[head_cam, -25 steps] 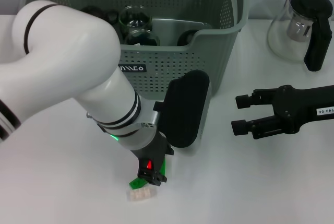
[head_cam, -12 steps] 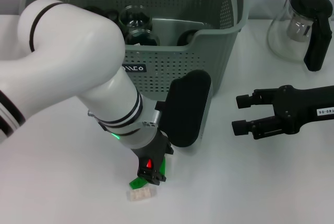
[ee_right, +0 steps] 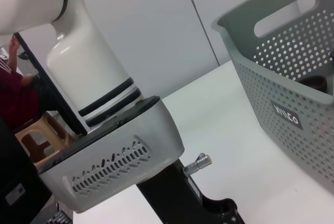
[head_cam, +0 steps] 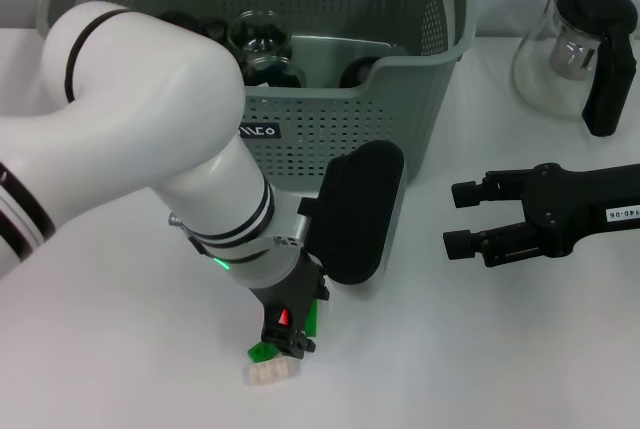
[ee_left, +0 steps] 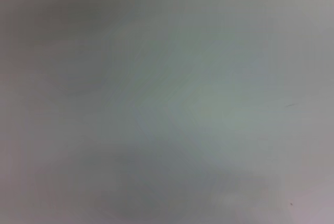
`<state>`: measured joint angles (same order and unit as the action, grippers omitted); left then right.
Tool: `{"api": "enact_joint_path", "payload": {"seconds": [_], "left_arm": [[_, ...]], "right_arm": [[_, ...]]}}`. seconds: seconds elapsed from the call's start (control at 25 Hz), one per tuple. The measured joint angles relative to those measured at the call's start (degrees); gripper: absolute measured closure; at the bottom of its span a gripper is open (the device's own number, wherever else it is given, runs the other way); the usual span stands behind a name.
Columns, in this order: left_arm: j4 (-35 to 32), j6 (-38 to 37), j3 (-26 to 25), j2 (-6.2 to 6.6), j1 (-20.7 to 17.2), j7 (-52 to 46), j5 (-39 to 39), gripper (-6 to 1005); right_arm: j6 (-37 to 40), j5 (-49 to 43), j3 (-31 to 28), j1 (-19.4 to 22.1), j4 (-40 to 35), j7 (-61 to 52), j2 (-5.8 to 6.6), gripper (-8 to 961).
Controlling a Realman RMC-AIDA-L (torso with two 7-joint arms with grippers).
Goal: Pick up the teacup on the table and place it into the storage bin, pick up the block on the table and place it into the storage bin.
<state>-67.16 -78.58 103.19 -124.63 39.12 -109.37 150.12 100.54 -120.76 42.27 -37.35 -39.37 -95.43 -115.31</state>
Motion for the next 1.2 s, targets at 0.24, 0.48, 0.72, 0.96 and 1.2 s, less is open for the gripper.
{"api": "enact_joint_path", "payload": {"seconds": [0.24, 0.48, 0.72, 0.96, 1.2], "left_arm": [[0.25, 1.04, 0.05, 0.0, 0.51, -1.66, 0.42, 527], [-0.04, -0.16, -0.54, 0.03, 1.27, -2.83, 0.86, 563], [-6.34, -7.84, -3.5, -0.02, 0.92, -3.72, -1.3, 570], [-16.3, -18.07, -17.23, 0.12, -0.07, -5.1, -9.27, 544], [-17.45, -12.41, -43.03, 0.47, -1.76, -4.86, -19.05, 518]], "right_arm": [[0.01, 0.0, -0.26, 0.05, 0.0, 0.06, 0.0, 10], [0.03, 0.0, -0.71, 0.25, 0.0, 0.18, 0.0, 11], [0.39, 0.0, -0.71, 0.62, 0.0, 0.8, 0.07, 11], [1.47, -0.14, -0.7, 1.38, -0.19, 0.9, 0.24, 11], [2.59, -0.03, -0.7, 2.84, -0.36, 1.97, 0.9, 11]]}}
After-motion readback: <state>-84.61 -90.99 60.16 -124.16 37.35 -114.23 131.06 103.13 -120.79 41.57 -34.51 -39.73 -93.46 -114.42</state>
